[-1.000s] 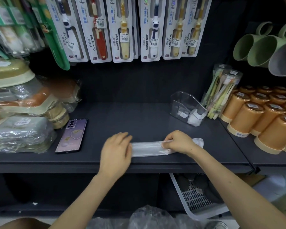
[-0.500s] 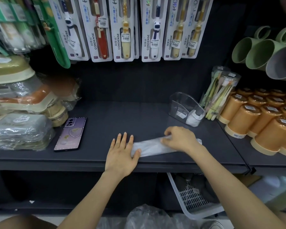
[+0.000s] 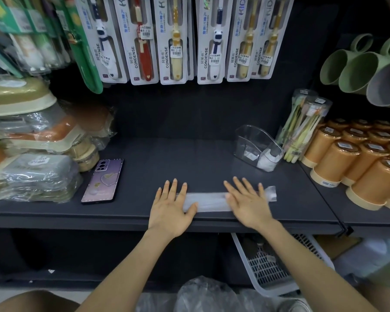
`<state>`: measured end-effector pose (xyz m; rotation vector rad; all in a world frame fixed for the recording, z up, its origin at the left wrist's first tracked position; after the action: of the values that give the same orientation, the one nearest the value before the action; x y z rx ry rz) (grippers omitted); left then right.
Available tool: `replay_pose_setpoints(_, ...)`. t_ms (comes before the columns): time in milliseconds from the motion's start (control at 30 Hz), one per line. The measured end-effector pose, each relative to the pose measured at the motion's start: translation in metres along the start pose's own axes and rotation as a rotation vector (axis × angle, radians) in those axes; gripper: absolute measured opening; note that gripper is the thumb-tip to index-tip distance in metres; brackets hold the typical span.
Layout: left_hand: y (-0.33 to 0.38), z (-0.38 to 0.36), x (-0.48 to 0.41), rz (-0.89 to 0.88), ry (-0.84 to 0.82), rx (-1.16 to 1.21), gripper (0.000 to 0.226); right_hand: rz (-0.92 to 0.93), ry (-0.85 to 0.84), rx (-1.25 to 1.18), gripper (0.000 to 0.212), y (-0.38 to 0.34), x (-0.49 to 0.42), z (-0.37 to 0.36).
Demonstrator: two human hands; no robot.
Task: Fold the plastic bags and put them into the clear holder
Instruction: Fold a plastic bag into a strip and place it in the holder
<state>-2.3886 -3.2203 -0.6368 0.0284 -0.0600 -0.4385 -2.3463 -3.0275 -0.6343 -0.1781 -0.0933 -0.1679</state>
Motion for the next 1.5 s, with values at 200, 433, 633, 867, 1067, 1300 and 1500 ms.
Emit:
replay_pose_setpoints(200, 0.001, -0.001, 0.0, -0.004, 0.005, -0.015, 0.07, -0.124, 0.011, 0.031, 0.069, 0.034, 0.007, 0.014)
replay_pose_setpoints(433, 0.001, -0.001, -0.001, -0.001, 0.021, -0.002, 0.092, 0.203, 0.102, 0.015, 0.07, -0.078, -0.003, 0.004)
replay_pose_setpoints(633, 0.0, -0.003, -0.001, -0.003, 0.005, -0.018, 0.072, -0.006, -0.005, -0.023, 0.052, 0.009, -0.003, 0.001)
replay_pose_setpoints(867, 0.001, -0.001, -0.001, -0.009, 0.012, -0.01, 0.094, -0.062, 0.292, -0.148, 0.061, 0.025, 0.005, 0.037)
replay_pose_setpoints(1067, -0.002, 0.0, -0.006, -0.066, -0.057, -0.012, 0.07, -0.134, 0.264, -0.166, 0.032, 0.048, 0.02, 0.044)
replay_pose_setpoints(1300, -0.012, 0.028, -0.014, -0.033, 0.089, 0.475, 0.092, -0.19, 0.21, -0.308, 0.016, 0.039, 0.045, 0.042)
replay_pose_setpoints(1500, 0.046, 0.054, 0.031, -0.344, 0.398, 0.501, 0.046, -0.267, 0.138, -0.452, 0.013, 0.031, 0.056, 0.041)
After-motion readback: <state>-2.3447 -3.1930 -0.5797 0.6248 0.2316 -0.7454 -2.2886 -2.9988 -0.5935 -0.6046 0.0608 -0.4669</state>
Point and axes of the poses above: each hand's wrist, its own x-axis away from the middle knuckle, its own z-axis out of the back of the hand, y = z × x, the point moved 9 cm from there along -x, towards the middle knuckle, and after that the axes turned 6 degrees about -x, right-handed, at the moved point
